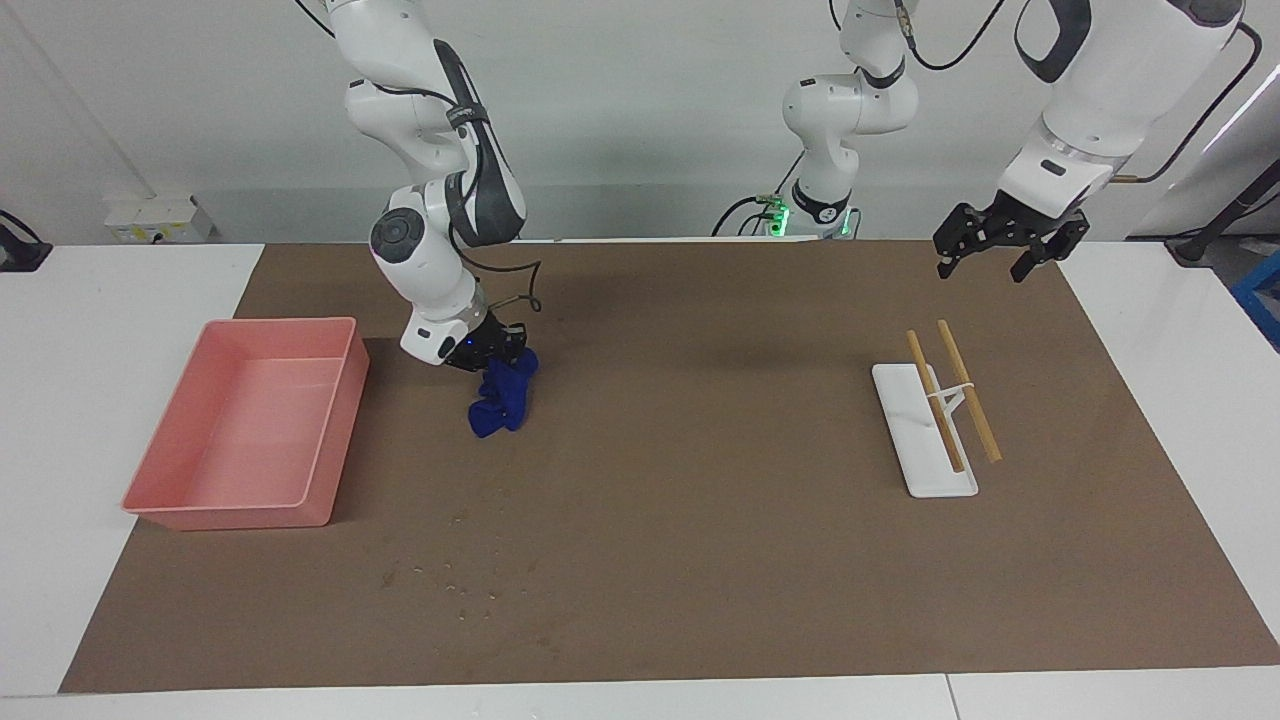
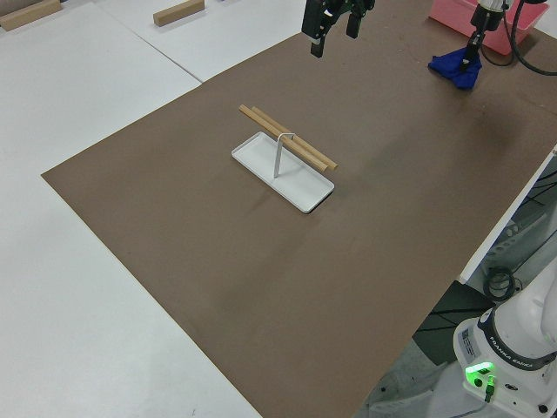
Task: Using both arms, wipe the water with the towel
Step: 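Wipe the water spill with the towel using the right gripper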
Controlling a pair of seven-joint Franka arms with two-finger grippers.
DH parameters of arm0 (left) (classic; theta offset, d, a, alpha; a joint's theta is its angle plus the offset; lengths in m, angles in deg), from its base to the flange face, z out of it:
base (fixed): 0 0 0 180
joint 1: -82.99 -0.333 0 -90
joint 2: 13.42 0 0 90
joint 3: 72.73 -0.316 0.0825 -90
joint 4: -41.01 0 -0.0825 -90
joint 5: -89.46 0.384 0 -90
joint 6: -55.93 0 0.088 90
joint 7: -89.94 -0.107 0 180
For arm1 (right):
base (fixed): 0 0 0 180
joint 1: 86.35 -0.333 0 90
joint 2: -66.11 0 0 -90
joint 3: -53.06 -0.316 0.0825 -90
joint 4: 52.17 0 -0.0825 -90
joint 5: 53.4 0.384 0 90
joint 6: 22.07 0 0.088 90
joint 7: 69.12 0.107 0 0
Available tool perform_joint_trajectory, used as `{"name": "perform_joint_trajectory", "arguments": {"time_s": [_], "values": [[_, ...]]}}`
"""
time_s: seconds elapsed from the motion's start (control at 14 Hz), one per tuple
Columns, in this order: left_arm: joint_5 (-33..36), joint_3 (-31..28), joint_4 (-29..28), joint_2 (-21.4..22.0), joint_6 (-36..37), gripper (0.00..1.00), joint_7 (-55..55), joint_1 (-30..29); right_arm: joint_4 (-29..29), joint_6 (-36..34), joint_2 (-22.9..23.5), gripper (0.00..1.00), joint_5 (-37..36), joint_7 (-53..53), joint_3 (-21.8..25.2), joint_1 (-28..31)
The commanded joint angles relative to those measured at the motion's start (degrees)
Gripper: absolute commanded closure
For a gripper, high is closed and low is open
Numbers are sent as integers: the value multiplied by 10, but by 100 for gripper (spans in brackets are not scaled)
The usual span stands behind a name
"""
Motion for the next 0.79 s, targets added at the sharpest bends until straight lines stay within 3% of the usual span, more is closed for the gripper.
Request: {"name": "perform_joint_trajectory", "arguments": {"time_s": [0.0, 0.5, 0.71], "values": [[5, 1, 4, 6, 13, 0, -7, -5, 1, 55, 13, 100, -66, -15, -3, 4], [5, 2, -16, 15, 8, 0, -3, -3, 52, 103, 45, 100, -190, -17, -2, 0], [5, 2, -18, 17, 8, 0, -3, -4, 69, 124, 73, 100, -193, -16, -2, 8]]}}
